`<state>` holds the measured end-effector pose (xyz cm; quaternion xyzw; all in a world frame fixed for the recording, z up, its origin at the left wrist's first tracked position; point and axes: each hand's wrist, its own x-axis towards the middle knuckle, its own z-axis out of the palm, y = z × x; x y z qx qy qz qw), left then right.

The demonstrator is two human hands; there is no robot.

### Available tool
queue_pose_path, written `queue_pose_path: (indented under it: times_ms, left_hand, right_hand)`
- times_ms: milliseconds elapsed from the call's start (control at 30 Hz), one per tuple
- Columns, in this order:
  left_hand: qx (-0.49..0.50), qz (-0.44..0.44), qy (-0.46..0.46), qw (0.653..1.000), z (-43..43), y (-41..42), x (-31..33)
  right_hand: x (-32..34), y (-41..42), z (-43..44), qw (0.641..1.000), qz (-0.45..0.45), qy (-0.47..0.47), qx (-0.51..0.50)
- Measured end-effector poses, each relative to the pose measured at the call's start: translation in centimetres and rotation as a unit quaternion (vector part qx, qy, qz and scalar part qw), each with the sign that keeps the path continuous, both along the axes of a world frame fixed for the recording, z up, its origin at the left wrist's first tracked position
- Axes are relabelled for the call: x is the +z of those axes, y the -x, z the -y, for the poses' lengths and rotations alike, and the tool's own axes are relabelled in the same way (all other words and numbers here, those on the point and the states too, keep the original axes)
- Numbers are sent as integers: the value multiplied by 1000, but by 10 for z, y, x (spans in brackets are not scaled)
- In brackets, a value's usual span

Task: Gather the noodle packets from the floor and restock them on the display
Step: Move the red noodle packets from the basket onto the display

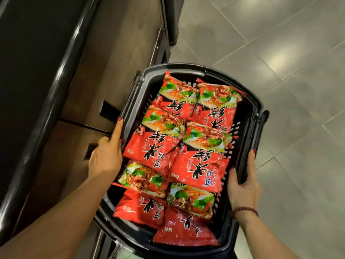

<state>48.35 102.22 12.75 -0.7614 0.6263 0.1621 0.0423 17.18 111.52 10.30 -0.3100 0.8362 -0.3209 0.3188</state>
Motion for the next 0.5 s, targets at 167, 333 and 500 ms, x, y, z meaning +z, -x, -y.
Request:
queue_pose_path:
  times_ms: [167, 333, 500]
  left_hand:
    - [14, -7, -15, 1000, -6, -2, 2]
    - [-2, -118, -30, 993, -10, -10, 16]
    - [-39, -91, -51, 994, -16, -8, 47]
  right_hand:
    - [0, -2, -2, 998, -49, -50, 5]
    - [17, 1, 1, 991, -14, -113, 72]
    - [71, 9, 16, 978, -85, -119, 145]
